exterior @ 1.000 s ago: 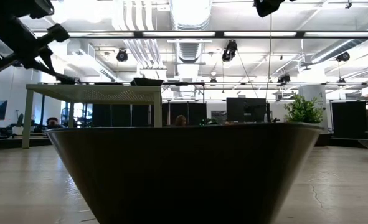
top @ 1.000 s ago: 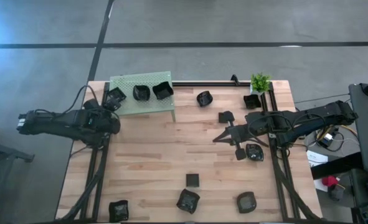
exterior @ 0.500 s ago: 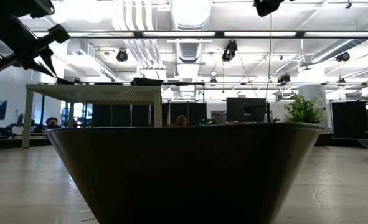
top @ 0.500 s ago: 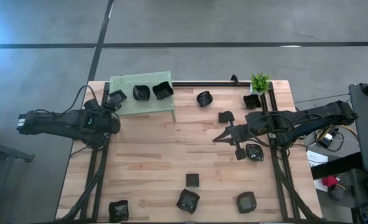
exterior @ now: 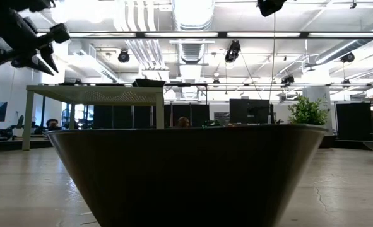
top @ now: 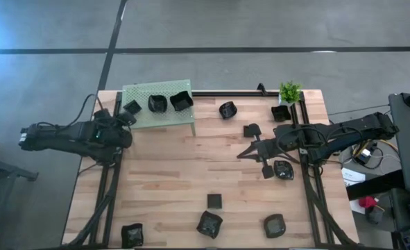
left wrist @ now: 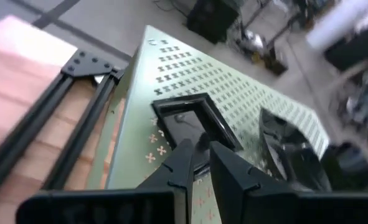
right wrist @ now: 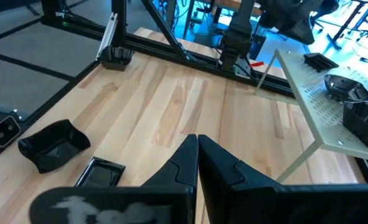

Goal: Pick & Place Mini shaped plates
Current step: Stack the black leaf shaped plate on top of the leaf shaped plate on the shelf

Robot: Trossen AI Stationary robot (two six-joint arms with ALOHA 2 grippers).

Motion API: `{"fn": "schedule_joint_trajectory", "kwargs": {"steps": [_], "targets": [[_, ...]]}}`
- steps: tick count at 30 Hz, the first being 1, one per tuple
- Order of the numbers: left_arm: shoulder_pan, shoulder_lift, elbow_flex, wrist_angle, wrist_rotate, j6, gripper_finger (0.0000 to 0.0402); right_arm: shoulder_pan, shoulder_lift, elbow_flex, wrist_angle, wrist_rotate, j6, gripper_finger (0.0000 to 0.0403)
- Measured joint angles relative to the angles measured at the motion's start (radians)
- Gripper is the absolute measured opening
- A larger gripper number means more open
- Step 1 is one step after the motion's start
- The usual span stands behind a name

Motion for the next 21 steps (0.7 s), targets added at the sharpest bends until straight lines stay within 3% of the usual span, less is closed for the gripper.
{"fn": "schedule_joint_trajectory", "kwargs": {"steps": [7,14,21], "targets": [[-0.004,0.016,0.137,0.061,0.108,0.5,0.0026,0.0,0.0,0.0,0.0,0.0,0.031,0.0008],[-0.069,0.093,0.183,0.352,0.197,0.951,0.0001,0.0,0.0,0.0,0.0,0.0,0.057,0.0008],[-0.23,0.197,0.182,0.534,0.224,1.169,0.0,0.0,0.0,0.0,-0.03,0.0,0.113,0.0008]]}}
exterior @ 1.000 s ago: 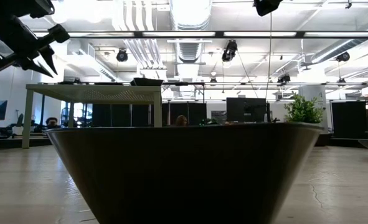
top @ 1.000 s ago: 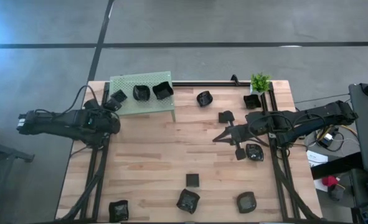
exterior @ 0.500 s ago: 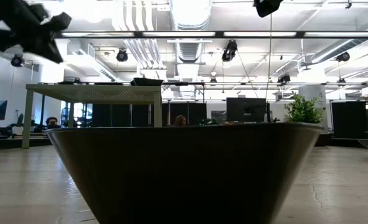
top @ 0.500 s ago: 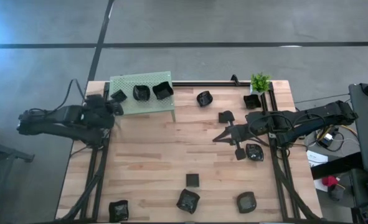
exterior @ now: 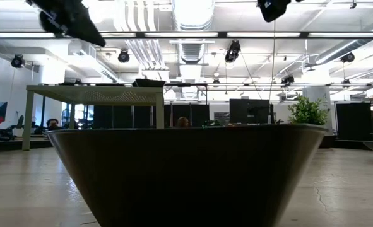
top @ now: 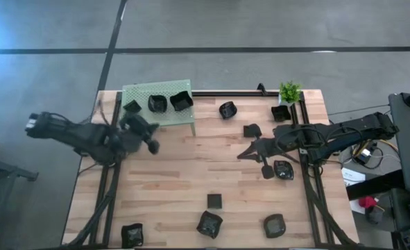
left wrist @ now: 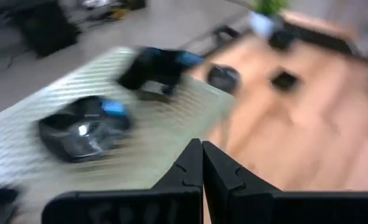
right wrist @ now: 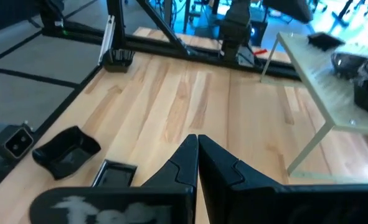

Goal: Pick & Place Mini shaped plates
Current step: Stack the black leaf shaped plate on top of the leaf shaped plate on the shelf

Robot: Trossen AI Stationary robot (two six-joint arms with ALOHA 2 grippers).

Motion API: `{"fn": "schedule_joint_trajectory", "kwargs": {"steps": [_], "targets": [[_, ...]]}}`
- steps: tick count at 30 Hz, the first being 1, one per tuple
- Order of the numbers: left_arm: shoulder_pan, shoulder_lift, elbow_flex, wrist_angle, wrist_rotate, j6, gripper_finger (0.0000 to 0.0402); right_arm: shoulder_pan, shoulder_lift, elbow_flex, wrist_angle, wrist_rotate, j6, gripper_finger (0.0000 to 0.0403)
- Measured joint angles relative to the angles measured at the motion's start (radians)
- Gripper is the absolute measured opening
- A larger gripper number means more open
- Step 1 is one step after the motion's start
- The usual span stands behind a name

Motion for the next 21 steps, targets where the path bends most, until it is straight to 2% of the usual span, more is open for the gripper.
{"fn": "schedule_joint_trajectory", "kwargs": {"steps": [5,11,16,21], "targets": [[-0.158,0.079,0.001,0.08,0.004,0.116,0.0,0.0,0.013,-0.017,-0.024,0.0,0.034,0.0008],[-0.316,0.163,0.0,0.193,0.006,0.177,0.0,0.0,0.075,-0.032,-0.01,-0.001,0.048,0.0008],[-0.365,0.237,0.0,0.265,0.012,0.196,0.0,0.0,0.149,-0.032,-0.006,-0.001,0.046,0.0008],[-0.368,0.318,0.0,0.322,0.083,0.196,0.0,0.0,0.213,-0.032,-0.008,-0.007,0.075,0.0008]]}}
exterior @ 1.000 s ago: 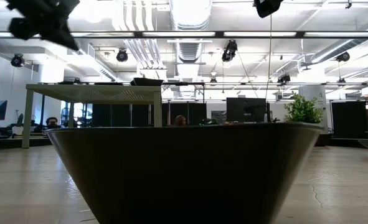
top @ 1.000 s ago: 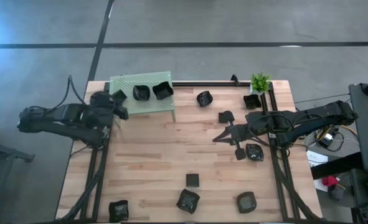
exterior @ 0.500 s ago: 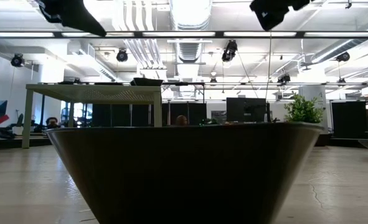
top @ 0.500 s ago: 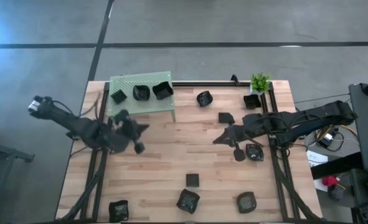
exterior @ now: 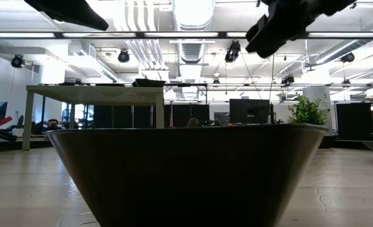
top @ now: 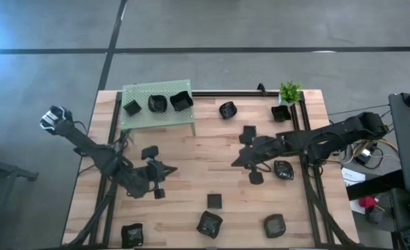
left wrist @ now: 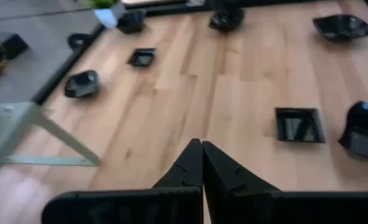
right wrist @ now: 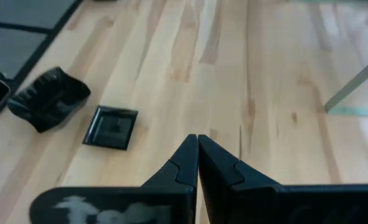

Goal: Pick & Place Mini shaped plates
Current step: Stack the black leaf shaped plate on top of the leaf shaped plate on the shelf

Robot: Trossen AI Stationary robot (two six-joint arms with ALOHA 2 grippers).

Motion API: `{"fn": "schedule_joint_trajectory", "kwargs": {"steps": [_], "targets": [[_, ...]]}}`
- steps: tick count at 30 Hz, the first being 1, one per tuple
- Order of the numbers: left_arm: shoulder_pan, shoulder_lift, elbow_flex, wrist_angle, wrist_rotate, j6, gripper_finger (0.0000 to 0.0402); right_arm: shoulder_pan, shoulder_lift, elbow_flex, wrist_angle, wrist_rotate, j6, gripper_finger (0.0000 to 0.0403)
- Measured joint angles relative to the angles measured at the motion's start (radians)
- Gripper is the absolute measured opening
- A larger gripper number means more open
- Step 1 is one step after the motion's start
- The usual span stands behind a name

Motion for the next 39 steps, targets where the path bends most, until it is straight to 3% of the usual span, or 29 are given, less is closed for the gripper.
{"fn": "schedule_joint_trajectory", "kwargs": {"steps": [5,14,20,26,39], "targets": [[-0.002,0.061,0.0,0.06,0.085,-0.007,0.0,0.0,0.03,0.0,-0.005,-0.017,0.004,0.0008],[-0.003,0.124,0.0,0.134,0.115,-0.008,0.0,-0.001,0.016,-0.007,-0.011,-0.016,0.004,0.0008],[-0.003,0.126,0.0,0.16,0.117,-0.005,0.0,-0.029,0.009,-0.016,-0.015,0.127,0.05,0.0008],[-0.003,0.126,0.0,0.189,0.118,0.021,0.0,-0.126,0.011,-0.029,-0.017,0.263,0.147,0.0008],[-0.003,0.125,0.0,0.201,0.118,0.026,0.0,-0.425,0.03,-0.033,-0.01,0.267,0.334,0.0008]]}}
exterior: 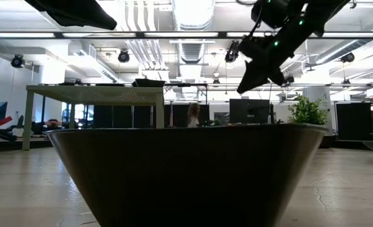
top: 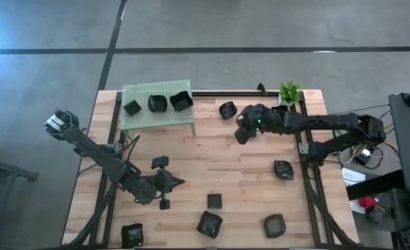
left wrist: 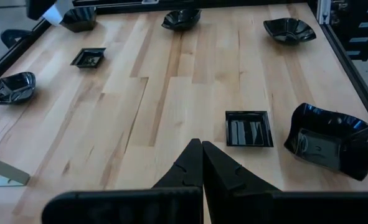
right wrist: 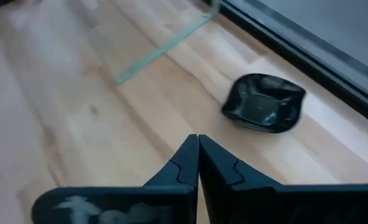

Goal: Pick & Place Mini shaped plates
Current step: Stack the black leaf shaped plate on top of the leaf shaped plate on the shelf

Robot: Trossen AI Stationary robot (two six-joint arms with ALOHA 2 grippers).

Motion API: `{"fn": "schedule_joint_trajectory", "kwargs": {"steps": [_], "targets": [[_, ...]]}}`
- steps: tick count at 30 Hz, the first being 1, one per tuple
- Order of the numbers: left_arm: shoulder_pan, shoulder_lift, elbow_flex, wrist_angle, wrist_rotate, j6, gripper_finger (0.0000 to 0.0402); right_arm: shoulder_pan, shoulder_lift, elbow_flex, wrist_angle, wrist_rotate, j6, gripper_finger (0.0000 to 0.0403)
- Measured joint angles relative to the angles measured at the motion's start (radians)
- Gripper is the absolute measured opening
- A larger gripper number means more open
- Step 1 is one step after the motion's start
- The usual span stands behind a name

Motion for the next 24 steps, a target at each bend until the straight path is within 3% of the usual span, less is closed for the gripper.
{"fn": "schedule_joint_trajectory", "kwargs": {"steps": [15,24], "targets": [[0.001,0.0,0.0,0.003,-0.002,0.003,0.0,-0.139,0.172,0.057,0.002,0.003,0.031,0.0013],[0.0,0.0,0.0,0.007,0.0,0.002,0.0,-0.177,0.246,0.098,0.001,0.003,0.064,0.0091]]}}
